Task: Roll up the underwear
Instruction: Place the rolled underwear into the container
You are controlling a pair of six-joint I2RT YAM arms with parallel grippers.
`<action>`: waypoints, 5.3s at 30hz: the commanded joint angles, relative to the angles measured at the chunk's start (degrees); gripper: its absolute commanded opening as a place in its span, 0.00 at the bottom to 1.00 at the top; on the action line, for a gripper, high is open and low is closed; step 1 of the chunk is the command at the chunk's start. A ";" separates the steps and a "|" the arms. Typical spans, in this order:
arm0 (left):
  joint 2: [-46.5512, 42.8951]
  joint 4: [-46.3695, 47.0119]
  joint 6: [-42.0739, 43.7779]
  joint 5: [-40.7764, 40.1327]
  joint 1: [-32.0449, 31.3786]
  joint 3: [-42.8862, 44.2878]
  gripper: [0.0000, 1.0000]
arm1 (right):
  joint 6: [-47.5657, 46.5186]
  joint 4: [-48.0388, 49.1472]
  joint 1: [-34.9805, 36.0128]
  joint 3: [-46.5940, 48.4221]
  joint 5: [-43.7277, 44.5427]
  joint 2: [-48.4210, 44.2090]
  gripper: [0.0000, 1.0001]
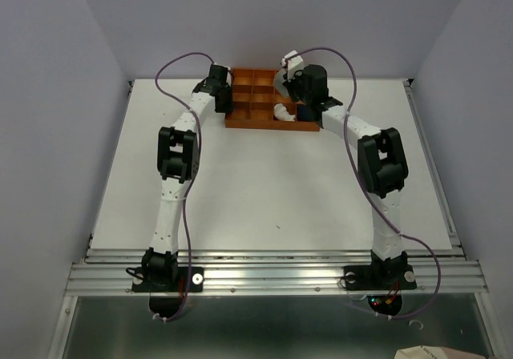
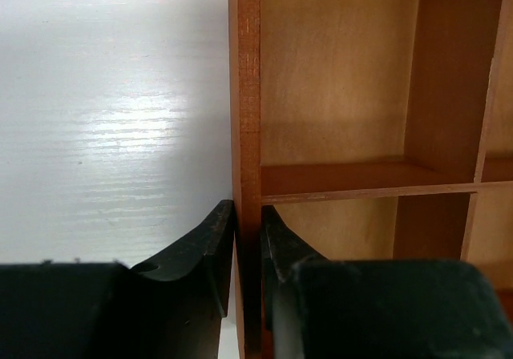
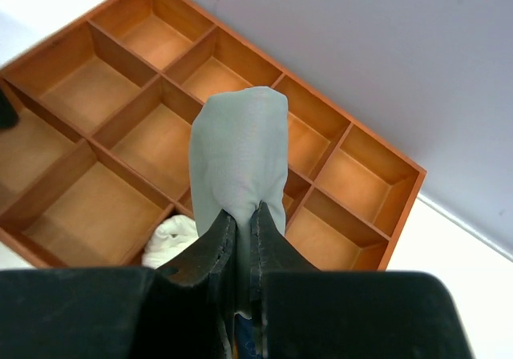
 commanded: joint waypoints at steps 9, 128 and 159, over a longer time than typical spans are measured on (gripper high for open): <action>-2.04 4.17 -1.69 0.14 0.60 -0.21 0.12 | -12.97 -0.81 5.30 11.28 5.27 9.73 0.01; -6.07 3.29 -6.44 1.91 3.23 -0.40 0.38 | 13.21 -18.30 6.98 34.40 -1.07 23.12 0.53; -78.05 9.71 -32.27 -14.79 1.91 -78.95 0.99 | 44.39 -7.39 6.98 -57.94 33.68 -64.95 1.00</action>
